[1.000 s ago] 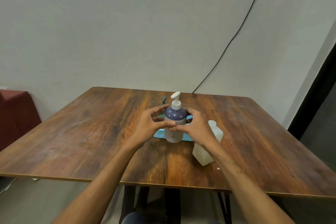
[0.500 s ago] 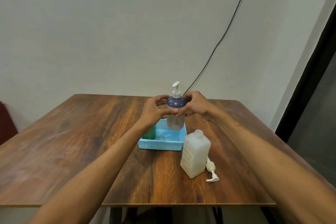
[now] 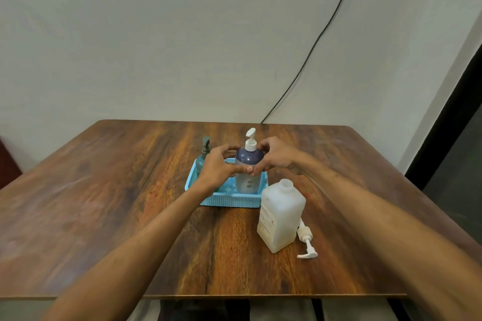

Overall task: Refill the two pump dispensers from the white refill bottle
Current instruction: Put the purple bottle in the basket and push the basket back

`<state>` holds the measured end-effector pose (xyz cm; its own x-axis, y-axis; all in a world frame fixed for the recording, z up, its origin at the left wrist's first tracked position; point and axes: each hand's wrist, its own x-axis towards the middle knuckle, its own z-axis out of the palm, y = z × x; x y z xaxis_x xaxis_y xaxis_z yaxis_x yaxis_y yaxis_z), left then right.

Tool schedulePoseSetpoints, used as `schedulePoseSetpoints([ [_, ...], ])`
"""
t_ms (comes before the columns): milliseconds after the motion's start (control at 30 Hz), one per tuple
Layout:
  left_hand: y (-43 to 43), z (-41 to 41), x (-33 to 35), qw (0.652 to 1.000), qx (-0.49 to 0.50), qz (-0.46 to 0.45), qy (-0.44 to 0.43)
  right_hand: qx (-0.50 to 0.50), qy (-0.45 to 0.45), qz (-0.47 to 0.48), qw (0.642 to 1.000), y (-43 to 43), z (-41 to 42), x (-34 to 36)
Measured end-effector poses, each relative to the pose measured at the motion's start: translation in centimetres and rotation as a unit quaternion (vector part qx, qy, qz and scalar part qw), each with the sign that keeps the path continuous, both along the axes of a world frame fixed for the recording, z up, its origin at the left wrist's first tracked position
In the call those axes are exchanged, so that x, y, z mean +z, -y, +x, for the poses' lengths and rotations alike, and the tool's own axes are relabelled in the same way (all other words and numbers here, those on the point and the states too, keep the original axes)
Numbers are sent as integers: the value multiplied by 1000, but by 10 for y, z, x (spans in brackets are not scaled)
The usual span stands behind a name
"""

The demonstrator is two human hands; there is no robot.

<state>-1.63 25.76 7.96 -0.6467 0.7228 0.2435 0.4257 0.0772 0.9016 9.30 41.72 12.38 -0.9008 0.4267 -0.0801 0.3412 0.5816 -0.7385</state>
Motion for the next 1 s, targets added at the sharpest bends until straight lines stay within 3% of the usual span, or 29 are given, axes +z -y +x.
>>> schedulePoseSetpoints([
  [700,2,-3,-27,998,-1,-52,-17,2,-22,-3,1000,-6,-1,-37],
  [1000,24,0,3,993,11,-74,-90,-21,-80,-60,995,-2,25,-8],
])
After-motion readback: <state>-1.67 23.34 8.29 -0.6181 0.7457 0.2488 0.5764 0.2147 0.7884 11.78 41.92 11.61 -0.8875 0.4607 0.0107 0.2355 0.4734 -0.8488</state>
